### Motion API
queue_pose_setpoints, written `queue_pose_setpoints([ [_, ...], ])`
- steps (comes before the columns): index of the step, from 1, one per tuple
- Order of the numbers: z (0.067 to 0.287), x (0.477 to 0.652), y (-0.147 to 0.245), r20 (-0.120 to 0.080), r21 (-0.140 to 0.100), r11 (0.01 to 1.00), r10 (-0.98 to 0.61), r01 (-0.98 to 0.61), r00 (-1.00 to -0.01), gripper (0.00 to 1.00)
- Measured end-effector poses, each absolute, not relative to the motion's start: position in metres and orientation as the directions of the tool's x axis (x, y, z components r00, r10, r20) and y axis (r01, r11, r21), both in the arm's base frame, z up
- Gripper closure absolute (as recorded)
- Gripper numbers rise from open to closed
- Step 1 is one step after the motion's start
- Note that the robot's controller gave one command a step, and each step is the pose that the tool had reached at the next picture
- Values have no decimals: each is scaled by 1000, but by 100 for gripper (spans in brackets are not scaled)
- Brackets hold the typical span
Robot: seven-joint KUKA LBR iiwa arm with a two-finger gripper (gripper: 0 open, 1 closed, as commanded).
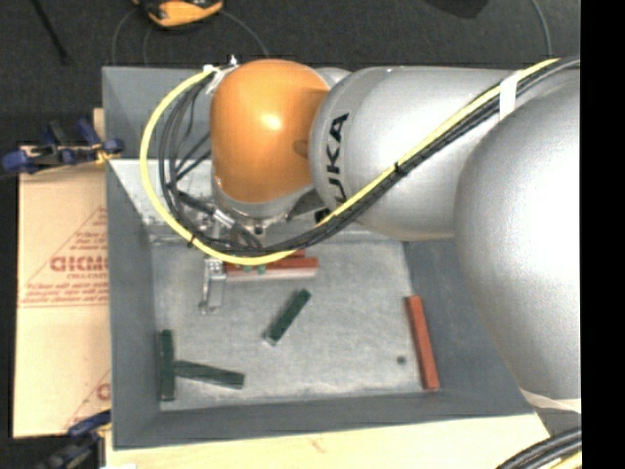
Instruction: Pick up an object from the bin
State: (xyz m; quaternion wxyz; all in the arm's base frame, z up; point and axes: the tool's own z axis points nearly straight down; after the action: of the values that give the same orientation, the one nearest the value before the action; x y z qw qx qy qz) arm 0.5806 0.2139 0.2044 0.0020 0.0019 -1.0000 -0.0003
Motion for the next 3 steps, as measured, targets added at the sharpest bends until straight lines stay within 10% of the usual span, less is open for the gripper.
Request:
queue_pose_setpoints([
  [1,209,582,213,-2,1,1000,0,0,-1000,0],
  [3,138,636,173,2,-1,1000,-31,-31,-1000,0],
])
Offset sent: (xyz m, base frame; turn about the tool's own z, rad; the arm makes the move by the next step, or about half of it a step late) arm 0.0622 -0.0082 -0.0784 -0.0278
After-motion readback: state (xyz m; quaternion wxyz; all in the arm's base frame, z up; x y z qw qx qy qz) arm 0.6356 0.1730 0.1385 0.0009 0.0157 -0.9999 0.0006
